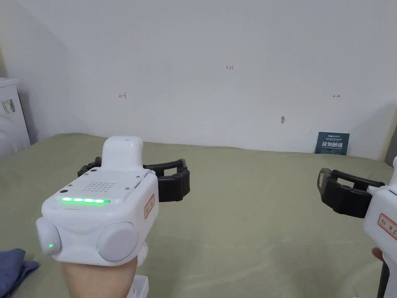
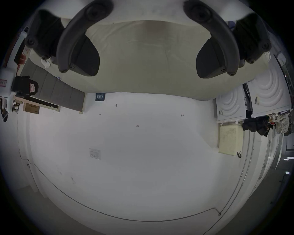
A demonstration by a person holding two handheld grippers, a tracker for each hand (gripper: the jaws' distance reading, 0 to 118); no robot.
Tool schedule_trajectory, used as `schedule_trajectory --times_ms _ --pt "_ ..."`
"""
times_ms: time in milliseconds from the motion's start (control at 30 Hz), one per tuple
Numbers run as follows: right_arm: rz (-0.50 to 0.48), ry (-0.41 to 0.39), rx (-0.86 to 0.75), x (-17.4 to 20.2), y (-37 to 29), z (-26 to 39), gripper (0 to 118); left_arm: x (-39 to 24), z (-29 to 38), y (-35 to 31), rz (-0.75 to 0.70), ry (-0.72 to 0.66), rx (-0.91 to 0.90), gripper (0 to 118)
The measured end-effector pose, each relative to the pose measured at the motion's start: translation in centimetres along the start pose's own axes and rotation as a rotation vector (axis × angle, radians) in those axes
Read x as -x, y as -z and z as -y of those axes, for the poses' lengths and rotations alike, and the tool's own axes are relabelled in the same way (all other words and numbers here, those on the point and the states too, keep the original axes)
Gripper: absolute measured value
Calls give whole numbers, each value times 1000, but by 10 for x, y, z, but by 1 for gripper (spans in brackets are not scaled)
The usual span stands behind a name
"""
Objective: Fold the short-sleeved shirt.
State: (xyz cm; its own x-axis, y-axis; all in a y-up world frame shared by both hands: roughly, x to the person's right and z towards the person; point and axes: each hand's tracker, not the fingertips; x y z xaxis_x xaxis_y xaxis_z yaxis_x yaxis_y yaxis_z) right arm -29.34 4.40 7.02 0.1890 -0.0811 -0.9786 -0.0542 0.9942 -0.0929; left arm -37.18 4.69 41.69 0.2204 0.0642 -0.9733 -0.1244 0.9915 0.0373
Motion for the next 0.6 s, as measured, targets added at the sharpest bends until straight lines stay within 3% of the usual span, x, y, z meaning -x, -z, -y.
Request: schedule_trajectory --times_ms 300,533,600 --pt "9 2 -3 2 2 -7 118 3 2 -1 -9 6 7 118" --pt "-2 -2 55 6 12 1 118 3 3 0 -5 1 13 118" --pt "-11 32 122 6 16 3 118 3 3 0 -1 -4 18 118"
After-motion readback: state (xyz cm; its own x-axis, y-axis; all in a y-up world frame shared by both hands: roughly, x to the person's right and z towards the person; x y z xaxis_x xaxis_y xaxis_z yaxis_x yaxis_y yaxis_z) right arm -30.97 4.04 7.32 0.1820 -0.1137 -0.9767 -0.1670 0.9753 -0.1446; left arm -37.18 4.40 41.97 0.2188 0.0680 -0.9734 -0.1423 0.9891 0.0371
